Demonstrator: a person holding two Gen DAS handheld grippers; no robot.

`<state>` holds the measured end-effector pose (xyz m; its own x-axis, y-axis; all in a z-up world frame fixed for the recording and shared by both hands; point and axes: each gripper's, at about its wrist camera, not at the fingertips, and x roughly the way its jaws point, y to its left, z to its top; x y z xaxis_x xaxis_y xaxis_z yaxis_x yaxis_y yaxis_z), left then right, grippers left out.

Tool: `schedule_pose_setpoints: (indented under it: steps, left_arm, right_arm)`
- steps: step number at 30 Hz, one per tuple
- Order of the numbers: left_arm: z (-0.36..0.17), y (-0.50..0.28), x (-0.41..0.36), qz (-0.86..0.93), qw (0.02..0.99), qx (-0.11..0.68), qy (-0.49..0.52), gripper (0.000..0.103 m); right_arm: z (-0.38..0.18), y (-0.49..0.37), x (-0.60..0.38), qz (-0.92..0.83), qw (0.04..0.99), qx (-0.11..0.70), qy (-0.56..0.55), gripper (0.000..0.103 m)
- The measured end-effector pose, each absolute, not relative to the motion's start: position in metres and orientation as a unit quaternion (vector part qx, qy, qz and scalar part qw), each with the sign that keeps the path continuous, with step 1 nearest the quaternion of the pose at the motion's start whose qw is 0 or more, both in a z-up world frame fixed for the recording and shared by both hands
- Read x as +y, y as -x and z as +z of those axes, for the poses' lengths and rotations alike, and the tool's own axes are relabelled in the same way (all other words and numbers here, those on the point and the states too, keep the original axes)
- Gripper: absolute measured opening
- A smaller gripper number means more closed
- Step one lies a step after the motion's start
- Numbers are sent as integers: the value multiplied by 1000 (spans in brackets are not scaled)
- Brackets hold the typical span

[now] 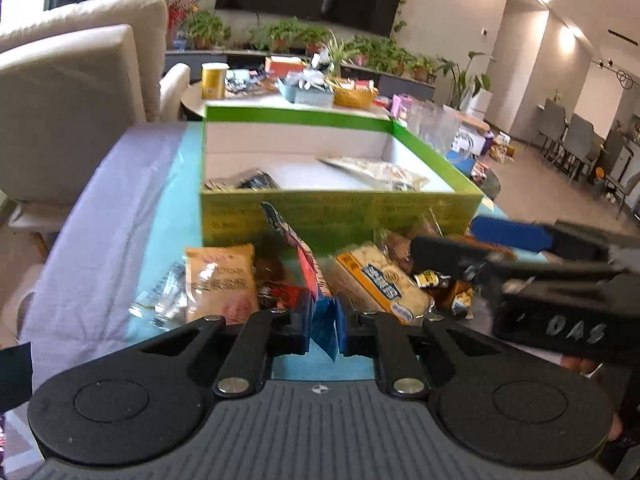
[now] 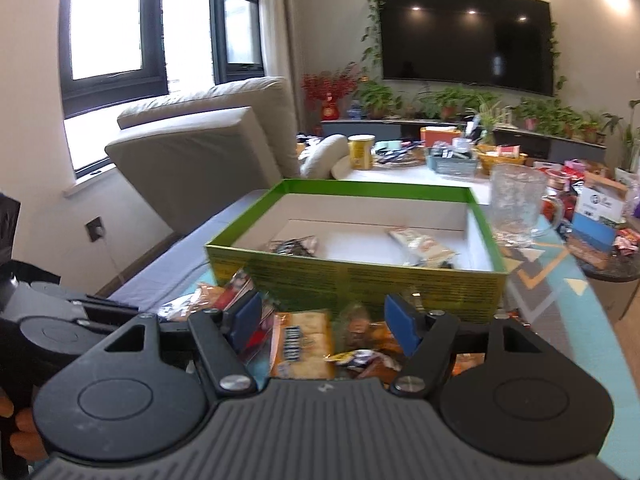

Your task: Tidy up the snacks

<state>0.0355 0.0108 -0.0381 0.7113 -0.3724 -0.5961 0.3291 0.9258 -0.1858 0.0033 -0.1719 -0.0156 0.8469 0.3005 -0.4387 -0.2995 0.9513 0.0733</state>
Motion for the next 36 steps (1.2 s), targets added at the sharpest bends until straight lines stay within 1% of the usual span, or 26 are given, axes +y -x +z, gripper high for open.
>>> schedule_pose_setpoints:
  steps: [6,13,23,25,26,31,36]
  left_arm:
    - [-26,-26,31,-155,940,302,32,11]
    - [-25,-27,46,-148,940,303,46,11]
    - [-24,-25,52,-147,942,298,53,11]
    - [-23,-26,53,-144,942,298,55,11]
    - [-22,-26,53,-144,942,298,57,11]
    - [-20,-25,52,-144,943,295,55,11]
    - [-17,-25,52,-144,944,290,54,11]
  right_arm:
    - [-27,-14,-159,174,951,256,-8,57]
    - [-44,-26,-139,176,941,289,18,57]
    - [-52,-30,-127,162,940,294,61,57]
    - [-50,-29,-128,164,941,292,58,50]
    - [-49,-28,-130,165,941,291,55,43]
    - [-44,-23,-137,166,942,291,33,43]
    - [-31,-14,-144,167,948,270,17,43]
